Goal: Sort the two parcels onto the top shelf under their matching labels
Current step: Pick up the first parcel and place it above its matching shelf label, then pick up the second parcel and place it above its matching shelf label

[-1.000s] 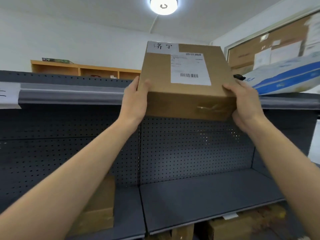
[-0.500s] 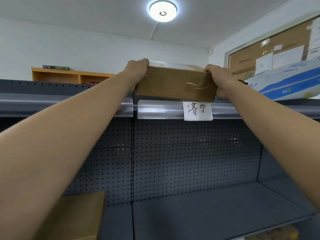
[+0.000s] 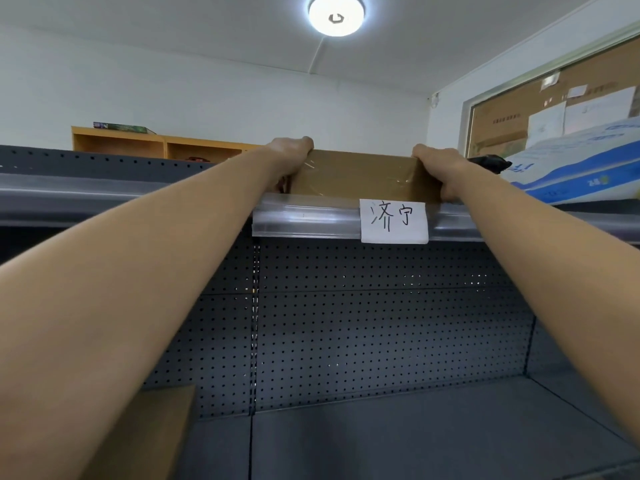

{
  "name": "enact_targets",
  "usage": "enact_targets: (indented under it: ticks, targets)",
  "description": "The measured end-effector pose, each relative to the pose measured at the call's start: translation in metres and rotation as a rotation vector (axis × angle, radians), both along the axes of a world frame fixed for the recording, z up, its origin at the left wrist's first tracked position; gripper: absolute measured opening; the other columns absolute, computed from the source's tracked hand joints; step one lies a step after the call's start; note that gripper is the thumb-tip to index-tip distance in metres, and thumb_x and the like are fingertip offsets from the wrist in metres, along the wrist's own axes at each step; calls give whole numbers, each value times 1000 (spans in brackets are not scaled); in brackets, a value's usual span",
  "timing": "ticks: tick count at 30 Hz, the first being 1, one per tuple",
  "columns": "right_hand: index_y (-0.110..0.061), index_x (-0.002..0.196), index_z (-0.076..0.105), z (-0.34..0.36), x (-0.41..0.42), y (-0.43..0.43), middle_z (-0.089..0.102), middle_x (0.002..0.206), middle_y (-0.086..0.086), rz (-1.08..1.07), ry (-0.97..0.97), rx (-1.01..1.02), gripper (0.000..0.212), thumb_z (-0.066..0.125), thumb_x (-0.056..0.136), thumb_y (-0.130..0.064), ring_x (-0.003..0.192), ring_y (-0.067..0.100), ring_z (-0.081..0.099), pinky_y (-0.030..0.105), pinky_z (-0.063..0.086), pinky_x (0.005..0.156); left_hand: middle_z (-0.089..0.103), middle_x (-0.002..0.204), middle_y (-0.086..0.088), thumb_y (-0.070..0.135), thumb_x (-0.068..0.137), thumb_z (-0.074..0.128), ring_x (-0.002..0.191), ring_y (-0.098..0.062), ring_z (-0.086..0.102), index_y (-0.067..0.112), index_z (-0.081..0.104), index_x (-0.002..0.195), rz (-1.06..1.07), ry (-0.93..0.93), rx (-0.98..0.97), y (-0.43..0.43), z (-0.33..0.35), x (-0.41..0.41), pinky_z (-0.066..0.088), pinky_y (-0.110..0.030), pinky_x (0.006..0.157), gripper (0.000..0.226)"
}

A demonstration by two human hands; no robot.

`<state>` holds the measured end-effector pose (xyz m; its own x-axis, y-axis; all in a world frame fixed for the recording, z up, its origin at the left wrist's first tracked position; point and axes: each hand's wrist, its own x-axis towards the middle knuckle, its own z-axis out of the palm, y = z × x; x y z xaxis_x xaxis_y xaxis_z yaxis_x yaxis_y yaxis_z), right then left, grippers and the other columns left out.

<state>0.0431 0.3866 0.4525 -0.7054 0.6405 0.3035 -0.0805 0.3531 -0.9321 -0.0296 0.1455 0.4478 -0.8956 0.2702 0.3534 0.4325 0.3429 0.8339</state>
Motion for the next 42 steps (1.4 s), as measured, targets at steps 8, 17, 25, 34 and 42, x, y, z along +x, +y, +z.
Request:
enact_targets:
  ticks: [8,17,25,34,42]
  targets:
    - [-5,140,42,-5,-11,9,55,127,14,-71,64,95,68,49,91,-50,113,30,53,42,45,102,63,125,-16,51,96,35,112,-34,61,7,55,119,42,66,-17,13,-2,1,47,-43,103,54]
    - [-4,113,66,-12,-2,-11,69,116,16,-343,234,613,46,45,93,-39,107,31,62,36,47,90,58,100,-17,45,95,38,74,-24,55,5,57,106,190,367,-109,-9,-6,7,47,-34,76,46]
    - [-12,107,71,-51,53,-102,70,108,4,-192,470,820,29,49,94,-26,100,16,62,28,48,88,72,98,-3,20,95,46,90,-15,63,9,71,101,175,888,-44,-84,-58,62,40,-8,74,28]
    - [-12,100,74,-202,87,-224,69,93,-8,190,386,853,16,59,93,-15,88,7,62,13,46,80,69,101,-2,17,94,48,95,-14,63,8,69,104,30,862,-197,-213,-234,82,53,-30,86,25]
    - [-20,115,70,-374,39,-294,70,111,-8,370,-137,590,23,57,96,-23,104,8,63,28,52,91,63,127,-3,18,96,53,119,-23,57,14,62,126,197,253,-525,-307,-383,39,50,-36,91,32]
